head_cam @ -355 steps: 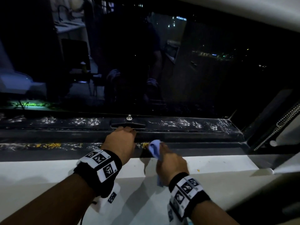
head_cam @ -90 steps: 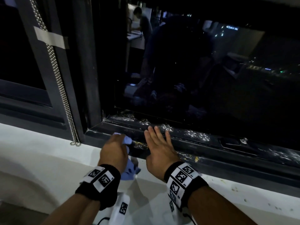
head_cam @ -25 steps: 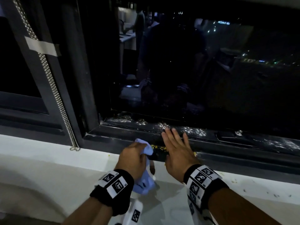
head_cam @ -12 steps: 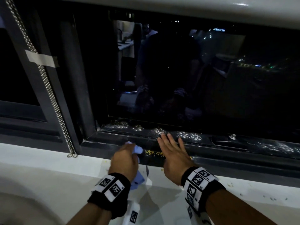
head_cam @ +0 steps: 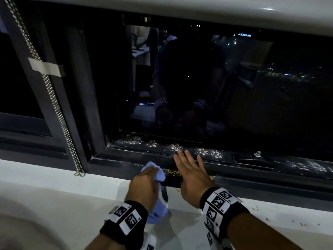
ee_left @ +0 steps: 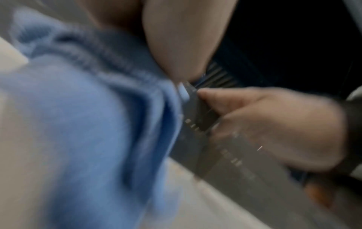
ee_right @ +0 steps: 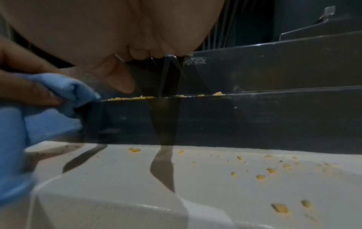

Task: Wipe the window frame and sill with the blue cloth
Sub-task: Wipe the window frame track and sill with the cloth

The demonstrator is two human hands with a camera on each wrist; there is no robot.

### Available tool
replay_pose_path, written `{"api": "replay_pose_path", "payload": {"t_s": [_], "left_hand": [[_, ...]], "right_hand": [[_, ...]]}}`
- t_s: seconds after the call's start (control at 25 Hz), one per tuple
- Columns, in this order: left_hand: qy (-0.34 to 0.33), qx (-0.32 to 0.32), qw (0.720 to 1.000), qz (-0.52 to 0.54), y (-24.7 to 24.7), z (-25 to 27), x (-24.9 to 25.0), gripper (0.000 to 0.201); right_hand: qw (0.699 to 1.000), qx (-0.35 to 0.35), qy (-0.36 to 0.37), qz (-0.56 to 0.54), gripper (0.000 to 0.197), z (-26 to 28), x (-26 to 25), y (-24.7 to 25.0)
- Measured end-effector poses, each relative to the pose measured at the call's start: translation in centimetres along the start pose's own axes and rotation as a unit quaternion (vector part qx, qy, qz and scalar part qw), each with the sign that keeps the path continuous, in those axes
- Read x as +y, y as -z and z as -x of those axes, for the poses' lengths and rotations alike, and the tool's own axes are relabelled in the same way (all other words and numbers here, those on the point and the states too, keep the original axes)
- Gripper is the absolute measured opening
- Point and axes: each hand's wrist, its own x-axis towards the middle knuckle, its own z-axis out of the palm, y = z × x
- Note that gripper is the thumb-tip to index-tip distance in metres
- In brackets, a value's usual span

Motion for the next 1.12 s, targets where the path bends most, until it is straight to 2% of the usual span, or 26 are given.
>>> {"api": "replay_pose_path", "payload": {"t_s": [0.04, 0.08, 0.12, 0.24, 0.28, 0.32, 0.44, 0.48, 0.52, 0.64, 0.68, 0.84, 0.88, 1.0, 1.04, 1.12], "left_hand": [[-0.030, -0.032, 0.999, 0.010, 0.0, -0.3, 0.0, 0.027], [-0.032, -0.060, 0.997, 0.022, 0.3, -0.7, -0.2, 0.026], [-0.016, -0.052, 0.998, 0.034, 0.7, -1.0, -0.4, 0.027], [0.074, 0.078, 0.994, 0.025, 0.9, -1.3, -0.6, 0.031], [0.088, 0.085, 0.992, 0.012, 0.5, -1.1, -0.1, 0.029], [0.084, 0.070, 0.994, 0.007, 0.0, -0.8, 0.6, 0.027], [-0.036, -0.003, 0.999, 0.019, -1.1, -0.4, 1.2, 0.024], [-0.042, -0.022, 0.999, 0.023, -0.7, -0.5, 1.0, 0.026], [-0.028, -0.018, 0.999, 0.025, -0.1, -0.6, 0.7, 0.027], [0.057, 0.076, 0.994, 0.045, 0.4, -0.5, 0.7, 0.025], [0.064, 0.069, 0.995, 0.036, 0.1, -0.3, 1.4, 0.024], [-0.012, -0.061, 0.998, 0.027, -1.5, -0.2, 2.8, 0.025], [0.004, -0.061, 0.998, 0.032, -1.2, -0.4, 2.6, 0.026], [0.099, 0.068, 0.993, 0.011, -1.0, -0.6, 1.9, 0.028], [0.108, 0.073, 0.991, -0.009, -1.3, -0.4, 2.2, 0.025], [0.067, 0.018, 0.997, -0.022, -2.6, 0.0, 3.2, 0.023]], "right_hand": [[1.000, 0.000, 0.002, 0.001, 0.086, 0.0, 0.1, 0.0], [1.000, -0.001, 0.005, 0.001, 0.087, 0.0, 0.0, 0.0], [1.000, -0.003, 0.008, -0.001, 0.087, 0.1, 0.1, 0.0], [1.000, -0.005, 0.010, -0.006, 0.089, 0.2, 0.1, 0.4], [1.000, -0.008, 0.011, -0.003, 0.090, 0.2, 0.1, 0.4], [1.000, -0.010, 0.011, 0.001, 0.091, 0.2, 0.2, 0.3], [1.000, -0.010, 0.011, 0.007, 0.094, 0.0, 0.4, 0.2], [1.000, -0.014, 0.013, 0.006, 0.095, -0.1, 0.3, 0.2], [1.000, -0.018, 0.015, 0.005, 0.095, -0.1, 0.3, 0.3], [0.999, -0.028, 0.030, 0.009, 0.091, 0.6, 0.8, 1.1], [0.999, -0.019, 0.030, 0.009, 0.089, 1.1, 1.3, 1.3], [0.997, 0.028, -0.060, 0.042, 0.084, 3.7, 4.7, 1.7], [0.995, 0.020, -0.086, 0.046, 0.084, 4.3, 5.6, 1.6], [0.992, 0.008, -0.118, 0.034, 0.085, 5.0, 6.7, 0.9], [0.993, 0.007, -0.118, 0.029, 0.086, 5.0, 6.7, 0.7], [0.993, 0.009, -0.117, 0.021, 0.090, 4.9, 6.8, 0.4]]}}
